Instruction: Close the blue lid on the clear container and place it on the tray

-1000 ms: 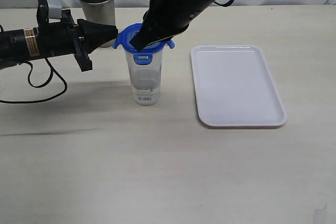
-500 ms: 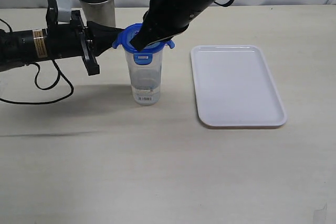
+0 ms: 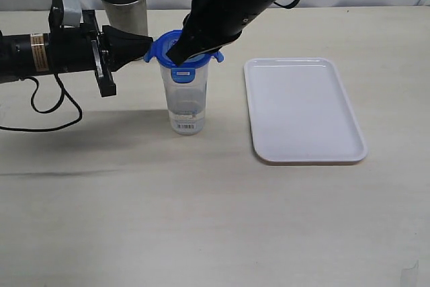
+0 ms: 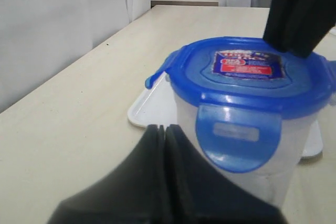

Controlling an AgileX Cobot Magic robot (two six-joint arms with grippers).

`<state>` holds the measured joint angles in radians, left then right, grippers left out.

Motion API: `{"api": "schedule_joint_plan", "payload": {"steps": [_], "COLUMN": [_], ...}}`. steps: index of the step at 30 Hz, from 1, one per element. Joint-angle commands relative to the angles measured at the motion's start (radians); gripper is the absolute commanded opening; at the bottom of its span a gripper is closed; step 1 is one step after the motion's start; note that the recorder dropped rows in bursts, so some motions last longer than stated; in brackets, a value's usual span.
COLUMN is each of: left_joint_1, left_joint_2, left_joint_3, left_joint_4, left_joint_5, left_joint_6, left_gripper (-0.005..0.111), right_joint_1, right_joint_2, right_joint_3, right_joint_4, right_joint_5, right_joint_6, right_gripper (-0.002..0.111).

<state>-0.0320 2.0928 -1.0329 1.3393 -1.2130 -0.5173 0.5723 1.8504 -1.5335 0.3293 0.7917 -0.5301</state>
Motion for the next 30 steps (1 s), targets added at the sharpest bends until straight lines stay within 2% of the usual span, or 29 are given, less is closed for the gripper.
{"api": "schedule_joint_plan", "payload": {"steps": [1,30], "left_joint_1": [0.001,0.001], "left_joint_2": [-0.008,-0.01], "left_joint_3": [-0.005,-0.005], "left_joint_4": [0.01,0.042], "left_joint_5": [-0.008,-0.008], "left_joint_6": [-0.022,-0.059], "left_gripper": [0.0,0.0], "right_joint_1": [0.001,0.001], "right_joint_2": [-0.002,-0.002], "right_joint_3": [0.005,0.005], "right_joint_4": [-0.005,-0.005], "right_joint_5": [-0.008,-0.034], "right_joint_6": [-0.004,-0.009], "right_gripper": [0.005,0.005]}}
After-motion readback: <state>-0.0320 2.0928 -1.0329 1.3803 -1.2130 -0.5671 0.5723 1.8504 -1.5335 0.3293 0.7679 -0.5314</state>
